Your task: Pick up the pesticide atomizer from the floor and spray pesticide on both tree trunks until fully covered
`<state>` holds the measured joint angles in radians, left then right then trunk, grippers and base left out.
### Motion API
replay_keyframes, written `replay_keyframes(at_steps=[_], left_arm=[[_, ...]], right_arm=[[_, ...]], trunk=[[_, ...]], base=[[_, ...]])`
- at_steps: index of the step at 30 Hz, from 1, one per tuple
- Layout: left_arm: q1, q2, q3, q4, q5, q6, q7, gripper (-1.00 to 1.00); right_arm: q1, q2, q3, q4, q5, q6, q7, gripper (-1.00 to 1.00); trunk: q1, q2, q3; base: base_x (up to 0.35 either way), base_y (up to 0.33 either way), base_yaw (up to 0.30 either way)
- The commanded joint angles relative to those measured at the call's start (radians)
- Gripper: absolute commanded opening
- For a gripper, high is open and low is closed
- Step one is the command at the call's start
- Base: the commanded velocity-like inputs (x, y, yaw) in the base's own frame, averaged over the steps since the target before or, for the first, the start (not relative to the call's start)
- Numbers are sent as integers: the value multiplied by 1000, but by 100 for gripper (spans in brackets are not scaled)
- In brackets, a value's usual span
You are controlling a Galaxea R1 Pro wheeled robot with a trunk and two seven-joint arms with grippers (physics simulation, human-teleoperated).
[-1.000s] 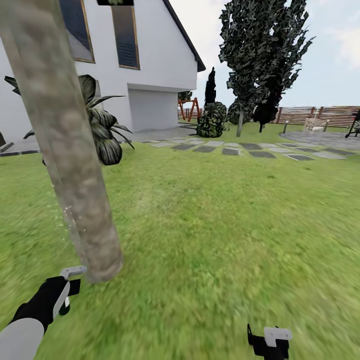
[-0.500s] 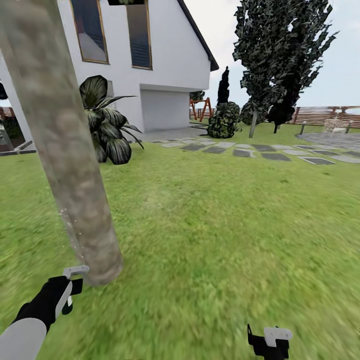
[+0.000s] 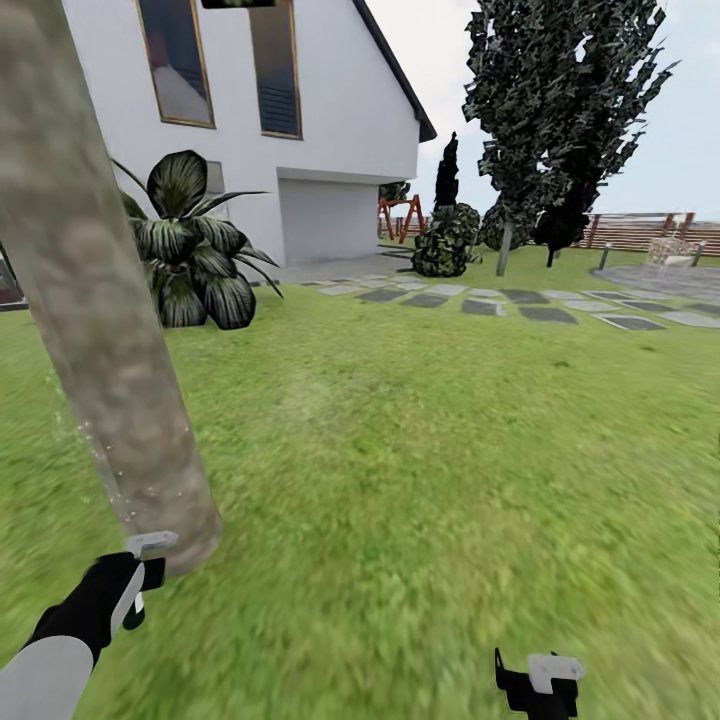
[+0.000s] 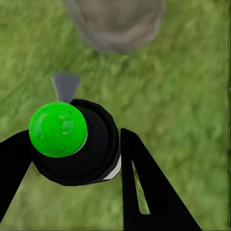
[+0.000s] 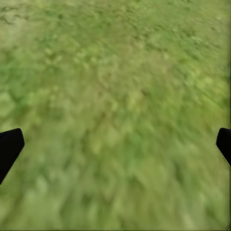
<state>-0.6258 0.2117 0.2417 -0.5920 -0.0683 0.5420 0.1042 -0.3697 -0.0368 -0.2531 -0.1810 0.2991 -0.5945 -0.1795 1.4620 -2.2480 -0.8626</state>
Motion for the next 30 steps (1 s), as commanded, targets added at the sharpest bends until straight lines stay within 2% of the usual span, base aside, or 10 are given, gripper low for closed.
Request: replay_keyframes(at_steps=[1,6,16,26,30], left_arm=[[0,0,0,0,-1,0,0,-100],[0,0,0,1,1,0,0,-100],[0,1,1,5,0,0,0,-100],[0,0,0,8,1,0,0,-100],[0,0,-1,9,1,1,0,-100]], right_arm=[[0,0,0,0,0,0,0,100],[0,0,0,0,0,0,0,100],[0,0,0,0,0,0,0,100],[0,0,0,0,0,-1,0,100],[0,0,0,0,0,0,0,100]], trunk=[[0,0,0],[0,0,0],[0,0,0],[0,0,0],[0,0,0]], base=[[171,-243,0],[174,-239,101],[135,-237,272],[230,-199,271],[230,-197,66]])
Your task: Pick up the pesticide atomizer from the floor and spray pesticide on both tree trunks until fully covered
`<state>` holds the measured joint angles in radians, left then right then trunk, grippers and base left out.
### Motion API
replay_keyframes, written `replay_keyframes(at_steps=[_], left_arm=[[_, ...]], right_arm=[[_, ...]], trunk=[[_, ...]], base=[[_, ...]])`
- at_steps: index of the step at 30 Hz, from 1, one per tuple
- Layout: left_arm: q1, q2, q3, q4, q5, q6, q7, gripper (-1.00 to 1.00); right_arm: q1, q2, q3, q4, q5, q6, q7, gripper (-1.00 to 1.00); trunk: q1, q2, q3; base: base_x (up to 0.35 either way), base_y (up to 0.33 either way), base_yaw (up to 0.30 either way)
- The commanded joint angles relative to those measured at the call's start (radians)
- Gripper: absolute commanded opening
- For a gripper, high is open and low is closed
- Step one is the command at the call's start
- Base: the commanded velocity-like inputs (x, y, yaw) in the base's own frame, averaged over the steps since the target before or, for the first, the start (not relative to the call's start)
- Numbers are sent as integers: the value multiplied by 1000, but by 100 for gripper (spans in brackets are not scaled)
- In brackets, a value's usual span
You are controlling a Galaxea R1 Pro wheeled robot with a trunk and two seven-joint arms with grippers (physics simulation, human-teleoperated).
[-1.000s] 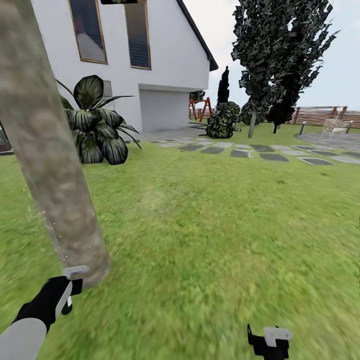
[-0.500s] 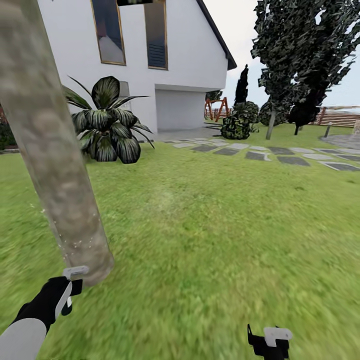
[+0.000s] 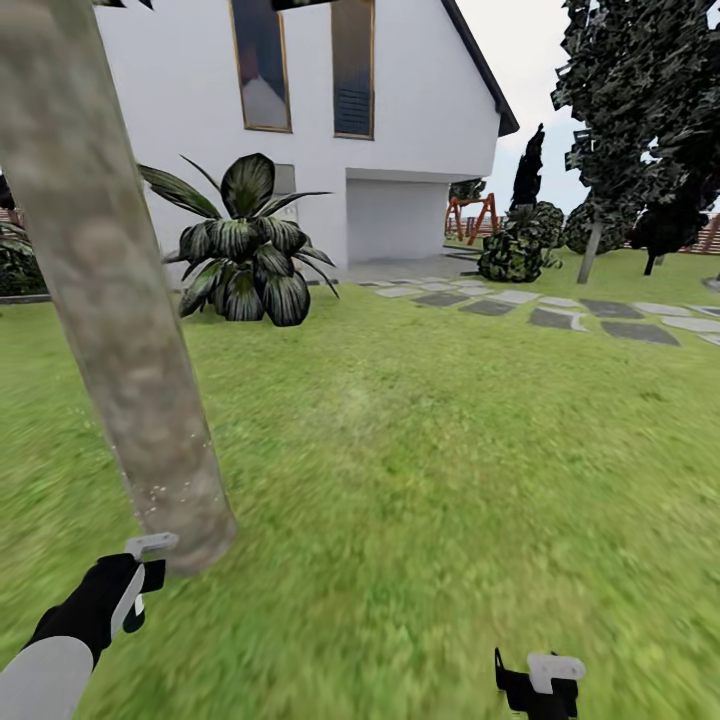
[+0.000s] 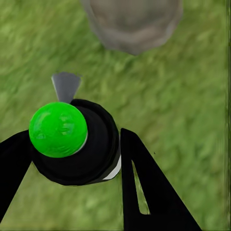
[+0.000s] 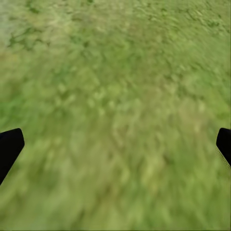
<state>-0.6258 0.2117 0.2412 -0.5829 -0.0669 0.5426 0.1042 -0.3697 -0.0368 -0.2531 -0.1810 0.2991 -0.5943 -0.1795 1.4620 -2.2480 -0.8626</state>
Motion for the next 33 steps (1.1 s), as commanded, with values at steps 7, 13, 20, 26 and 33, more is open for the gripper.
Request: replay_keyframes(at_steps=[7,13,20,26,33], left_arm=[[0,0,1,0,-2,0,0,-100],[0,0,1,-1,-2,0,0,-100],[0,1,1,-3,-2,0,0,-100],[0,1,1,-5,-2,0,0,-100],[0,2,1,-4,-4,0,0,-100]], right_arm=[[0,0,0,0,0,0,0,100],[0,0,0,0,0,0,0,100],[0,0,0,0,0,0,0,100],[0,0,0,0,0,0,0,100],[0,0,0,0,0,-1,0,100]], trunk=[[0,0,0],[0,0,0],[0,0,0],[0,0,0],[0,0,0]], base=[[183,-217,2],[132,-244,25],[31,-264,254],[0,-267,276],[39,-267,276]])
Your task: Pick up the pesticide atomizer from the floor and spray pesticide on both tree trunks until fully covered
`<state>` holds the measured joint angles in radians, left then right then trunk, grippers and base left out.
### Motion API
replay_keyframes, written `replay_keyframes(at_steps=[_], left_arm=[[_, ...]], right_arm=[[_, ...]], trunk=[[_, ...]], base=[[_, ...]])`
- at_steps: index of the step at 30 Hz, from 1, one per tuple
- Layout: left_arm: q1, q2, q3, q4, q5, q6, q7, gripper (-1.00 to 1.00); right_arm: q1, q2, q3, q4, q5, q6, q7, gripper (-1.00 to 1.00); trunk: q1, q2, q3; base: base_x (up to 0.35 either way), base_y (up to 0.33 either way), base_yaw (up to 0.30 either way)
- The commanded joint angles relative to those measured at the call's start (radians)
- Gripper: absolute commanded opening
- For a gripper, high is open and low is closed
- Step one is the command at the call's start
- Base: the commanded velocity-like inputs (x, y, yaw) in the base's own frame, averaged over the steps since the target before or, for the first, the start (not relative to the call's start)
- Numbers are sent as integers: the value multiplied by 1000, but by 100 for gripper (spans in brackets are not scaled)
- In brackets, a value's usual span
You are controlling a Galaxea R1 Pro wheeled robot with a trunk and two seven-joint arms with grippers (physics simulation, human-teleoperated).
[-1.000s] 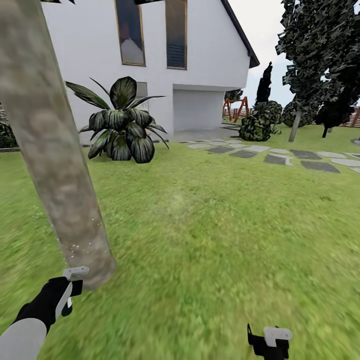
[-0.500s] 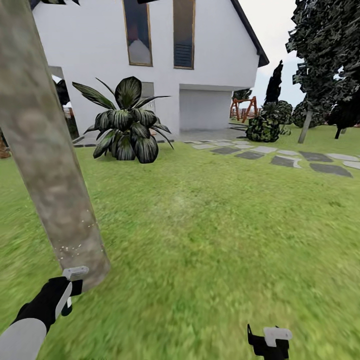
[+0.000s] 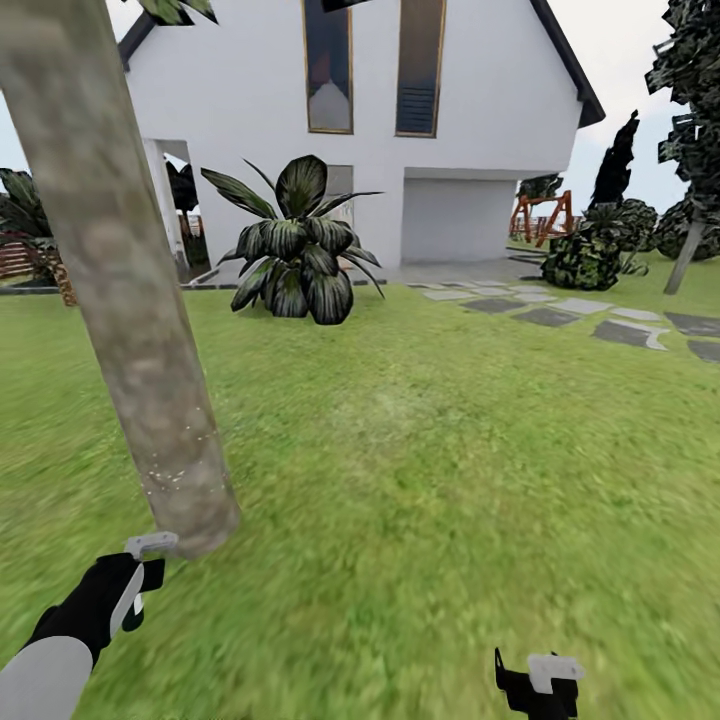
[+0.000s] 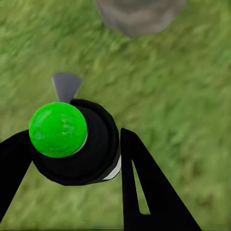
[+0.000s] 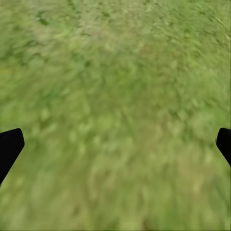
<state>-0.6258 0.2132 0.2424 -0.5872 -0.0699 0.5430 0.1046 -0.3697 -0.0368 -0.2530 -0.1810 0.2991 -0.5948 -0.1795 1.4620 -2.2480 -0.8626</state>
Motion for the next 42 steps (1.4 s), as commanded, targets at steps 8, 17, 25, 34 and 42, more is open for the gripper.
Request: replay_keyframes(at_steps=[8,17,25,34,42], left_arm=[[0,0,1,1,-1,0,0,-100],[0,-2,-5,3,7,-1,-11,-100],[-27,38,-92,-21,-11,12,-294,-100],[-94,93,-174,-120,-71,140,-316,-100],[-124,189,-183,-179,-66,208,-324,-100]], right_arm=[[0,0,0,0,0,0,0,100],[0,0,0,0,0,1,0,100],[0,-2,0,0,0,1,0,100],[0,-2,0,0,1,1,1,100],[0,-2,0,0,1,1,2,100]], trunk=[[0,0,0],[0,0,0],[0,0,0],[0,0,0],[0,0,0]], base=[[144,-263,276],[117,-135,195],[1,-1,3],[0,0,0],[0,0,0]])
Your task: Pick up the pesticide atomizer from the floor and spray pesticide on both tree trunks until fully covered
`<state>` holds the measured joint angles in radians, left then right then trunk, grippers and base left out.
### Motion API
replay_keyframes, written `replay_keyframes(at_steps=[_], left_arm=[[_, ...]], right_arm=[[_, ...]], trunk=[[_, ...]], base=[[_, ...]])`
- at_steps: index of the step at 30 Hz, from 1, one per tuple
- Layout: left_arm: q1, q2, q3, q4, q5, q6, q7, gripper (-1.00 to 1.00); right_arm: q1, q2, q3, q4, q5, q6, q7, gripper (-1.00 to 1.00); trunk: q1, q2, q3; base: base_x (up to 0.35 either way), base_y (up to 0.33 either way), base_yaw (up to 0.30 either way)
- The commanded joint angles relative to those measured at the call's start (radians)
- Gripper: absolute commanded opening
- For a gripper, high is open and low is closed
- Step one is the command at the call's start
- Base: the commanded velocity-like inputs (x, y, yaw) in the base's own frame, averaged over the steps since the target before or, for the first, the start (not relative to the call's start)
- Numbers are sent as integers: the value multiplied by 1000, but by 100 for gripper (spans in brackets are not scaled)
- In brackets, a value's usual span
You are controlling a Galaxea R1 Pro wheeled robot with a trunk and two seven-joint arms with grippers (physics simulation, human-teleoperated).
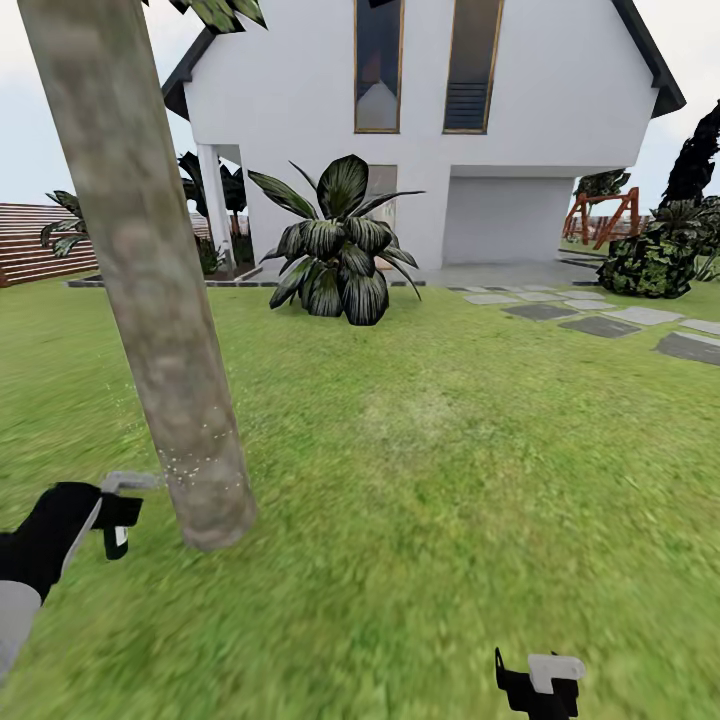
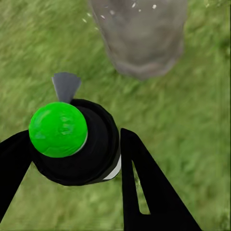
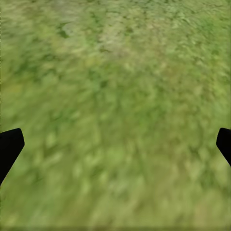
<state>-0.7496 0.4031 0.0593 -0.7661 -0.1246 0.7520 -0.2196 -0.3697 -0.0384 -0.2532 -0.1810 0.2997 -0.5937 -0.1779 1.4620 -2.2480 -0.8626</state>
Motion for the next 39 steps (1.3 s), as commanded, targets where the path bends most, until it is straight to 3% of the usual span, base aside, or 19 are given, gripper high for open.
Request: replay_keyframes(at_steps=[1,3,4,6,9,11,13,15,18,28,39], left_arm=[[-3,-23,0,-11,-12,1,0,-100],[-6,-46,-1,-34,-13,14,0,-100],[-8,-52,0,-64,-14,70,0,-100],[-9,-41,3,-73,-17,98,-1,-100],[-4,0,2,-80,-14,114,-1,-100],[-2,3,0,-87,-12,120,-1,-100],[-2,-12,-1,-131,-10,125,0,-100],[-1,-39,-2,-208,-12,187,0,-100],[-7,-42,-1,-248,-13,236,0,-100],[6,-33,9,-241,-21,240,13,-100],[9,-24,10,-236,-23,240,17,-100]], right_arm=[[0,0,0,0,0,0,0,100],[0,0,0,0,0,0,0,100],[0,0,0,0,0,0,-1,100],[0,0,0,0,1,0,0,100],[0,0,0,0,1,0,0,100],[0,0,0,0,1,0,0,100],[0,0,0,0,0,0,0,100],[0,0,0,0,0,0,0,100],[0,0,0,0,1,0,0,100],[0,1,0,0,-1,0,0,100],[0,2,0,0,-1,0,0,100]], trunk=[[0,0,0],[0,0,0],[0,0,0],[0,0,0],[0,0,0],[0,0,0],[0,0,0],[0,0,0],[0,0,0],[0,0,0],[0,0,0]], base=[[0,0,0],[0,0,0],[0,0,0],[0,0,0],[0,0,0],[0,0,0],[0,0,0],[0,0,0],[0,0,0],[40,-111,2],[-47,-248,251]])
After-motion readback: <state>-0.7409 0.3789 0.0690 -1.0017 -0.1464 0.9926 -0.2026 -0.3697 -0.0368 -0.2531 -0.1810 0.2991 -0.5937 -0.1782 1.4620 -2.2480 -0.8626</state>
